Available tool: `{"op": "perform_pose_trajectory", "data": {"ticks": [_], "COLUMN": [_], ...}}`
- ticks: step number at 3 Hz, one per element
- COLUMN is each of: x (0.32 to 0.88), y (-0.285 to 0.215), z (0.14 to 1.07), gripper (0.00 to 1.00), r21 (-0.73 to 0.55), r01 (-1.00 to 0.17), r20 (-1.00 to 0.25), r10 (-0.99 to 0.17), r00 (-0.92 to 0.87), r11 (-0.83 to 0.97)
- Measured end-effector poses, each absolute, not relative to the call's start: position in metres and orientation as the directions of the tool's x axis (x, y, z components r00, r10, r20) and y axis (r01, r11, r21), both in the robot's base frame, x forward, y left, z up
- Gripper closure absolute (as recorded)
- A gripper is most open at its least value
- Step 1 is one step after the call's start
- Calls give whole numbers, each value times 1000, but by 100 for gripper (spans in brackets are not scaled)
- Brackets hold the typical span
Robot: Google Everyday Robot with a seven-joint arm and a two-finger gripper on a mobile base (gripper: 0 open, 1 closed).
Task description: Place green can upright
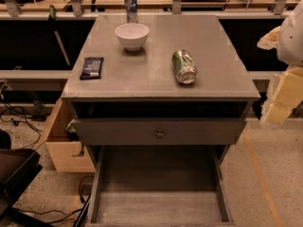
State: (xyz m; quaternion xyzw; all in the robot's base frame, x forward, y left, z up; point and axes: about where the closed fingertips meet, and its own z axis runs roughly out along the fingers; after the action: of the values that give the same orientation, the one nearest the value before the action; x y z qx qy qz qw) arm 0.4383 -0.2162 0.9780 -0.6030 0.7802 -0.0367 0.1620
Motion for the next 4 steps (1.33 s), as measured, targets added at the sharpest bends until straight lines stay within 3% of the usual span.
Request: {"op": "perform_pose_trajectory", "data": {"ticks": [2,3,4], "x": [444,487,543], "y": [-213,-194,-182], "z": [979,981,975], "gripper": [0,0,0], "r21": [-294,-322,-241], "r01": [-917,-890,-875], "r20": [-236,-356,-490], "r10": [-950,-912,-831], "r00": [-206,-201,-264], "r11": [272,322,420]}}
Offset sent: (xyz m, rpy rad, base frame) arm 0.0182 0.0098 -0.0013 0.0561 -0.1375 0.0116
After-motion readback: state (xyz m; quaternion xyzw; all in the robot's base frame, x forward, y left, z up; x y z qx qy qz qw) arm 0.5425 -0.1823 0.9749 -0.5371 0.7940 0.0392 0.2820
